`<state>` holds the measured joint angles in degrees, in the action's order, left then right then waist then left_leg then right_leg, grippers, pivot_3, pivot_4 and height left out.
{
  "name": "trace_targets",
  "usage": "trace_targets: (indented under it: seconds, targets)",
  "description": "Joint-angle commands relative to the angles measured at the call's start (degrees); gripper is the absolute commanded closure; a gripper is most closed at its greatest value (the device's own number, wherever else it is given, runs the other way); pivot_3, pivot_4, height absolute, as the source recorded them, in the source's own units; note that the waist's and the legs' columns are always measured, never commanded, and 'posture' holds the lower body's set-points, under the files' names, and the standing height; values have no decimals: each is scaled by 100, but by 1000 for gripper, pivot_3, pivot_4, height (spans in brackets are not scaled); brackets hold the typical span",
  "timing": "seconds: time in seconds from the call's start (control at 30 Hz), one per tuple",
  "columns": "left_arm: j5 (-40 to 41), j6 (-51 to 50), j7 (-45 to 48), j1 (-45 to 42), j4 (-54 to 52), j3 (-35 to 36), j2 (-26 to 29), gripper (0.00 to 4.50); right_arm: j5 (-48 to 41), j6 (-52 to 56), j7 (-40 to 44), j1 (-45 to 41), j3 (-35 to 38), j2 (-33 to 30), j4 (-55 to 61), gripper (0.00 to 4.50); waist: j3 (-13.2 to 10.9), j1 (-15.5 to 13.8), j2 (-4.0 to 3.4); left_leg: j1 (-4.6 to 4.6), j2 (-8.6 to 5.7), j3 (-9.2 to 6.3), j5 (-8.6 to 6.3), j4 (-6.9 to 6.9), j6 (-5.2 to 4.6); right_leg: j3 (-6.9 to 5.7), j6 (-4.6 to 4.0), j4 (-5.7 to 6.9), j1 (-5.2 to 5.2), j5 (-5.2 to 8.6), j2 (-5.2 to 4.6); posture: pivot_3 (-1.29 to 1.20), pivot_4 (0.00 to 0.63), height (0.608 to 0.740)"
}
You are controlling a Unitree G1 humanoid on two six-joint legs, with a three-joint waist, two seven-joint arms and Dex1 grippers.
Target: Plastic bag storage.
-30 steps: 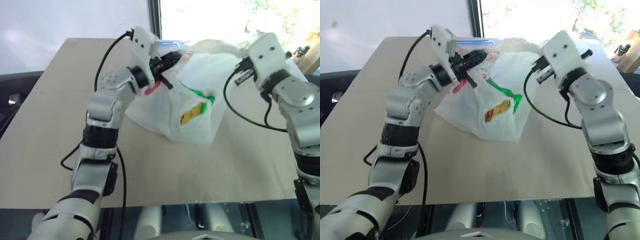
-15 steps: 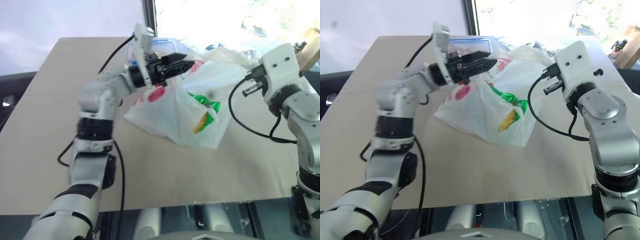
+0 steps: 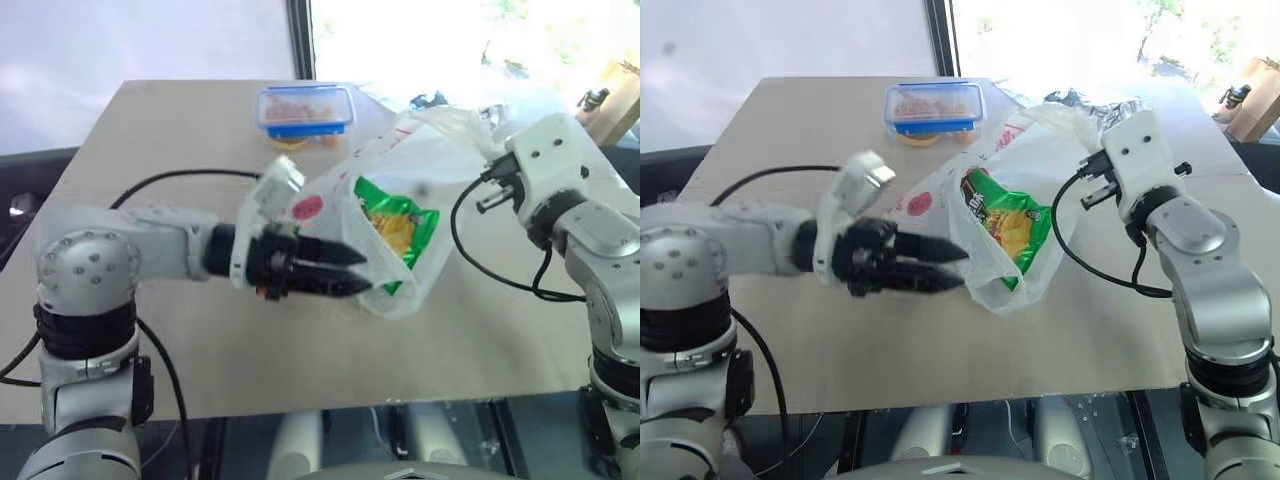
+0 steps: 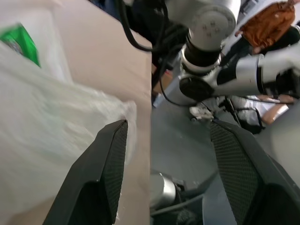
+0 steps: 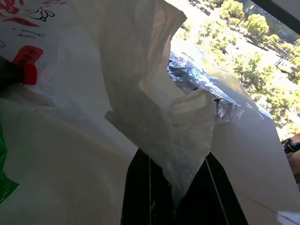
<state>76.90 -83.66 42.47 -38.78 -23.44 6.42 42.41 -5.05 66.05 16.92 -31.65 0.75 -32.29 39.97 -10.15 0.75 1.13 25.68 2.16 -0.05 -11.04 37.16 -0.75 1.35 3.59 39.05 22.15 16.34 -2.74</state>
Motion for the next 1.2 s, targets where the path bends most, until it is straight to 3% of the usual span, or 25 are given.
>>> trace_targets:
  seconds: [0.03, 0.27, 0.47, 0.63, 0.87, 1.2]
  targets:
    - [317, -263, -46, 63, 120, -265, 45, 1584, 29, 14, -70, -17, 13, -19, 242, 4500, 0, -11, 0, 1, 0, 0, 0, 0, 0, 0, 0, 0, 0, 0, 0, 0, 150, 740]
    - [-135, -170, -420, -138, 550, -978, -574, 1584, 50, 164, -186, -32, -50, 62, 332, 4500, 0, -19, 0, 2, -2, 0, 0, 1, -1, -2, 0, -4, -1, 0, 0, 0, 150, 740]
    - [-1212, 320, -321, -509, 1093, -1764, -1217, 1584, 76, 260, -290, -78, -84, 113, 367, 4500, 0, -17, 0, 4, -4, 3, 0, 0, -1, 0, 0, -6, 0, 0, 1, 0, 150, 740]
    - [-1757, 428, -1015, -767, 1571, -1631, -2056, 1584, 91, 336, -342, -86, -126, 95, 444, 4500, 0, -18, 0, 6, -4, 7, 0, 1, -1, -2, 0, -8, 0, 0, 1, 0, 150, 740]
    - [-1809, 765, -536, -703, 646, -1353, -1616, 1584, 100, 304, -378, -12, -216, 105, 440, 4500, 1, 13, -2, 5, -1, 6, 0, -13, 0, 9, 0, -8, 11, 0, 3, 0, 150, 740]
    - [-3795, 2318, 347, -879, 759, -3013, -1127, 1584, 66, 238, -380, -106, -208, 190, 321, 4500, 1, -30, -3, 9, -5, 39, 0, -9, -1, 7, -1, -14, 8, 1, 0, 0, 150, 740]
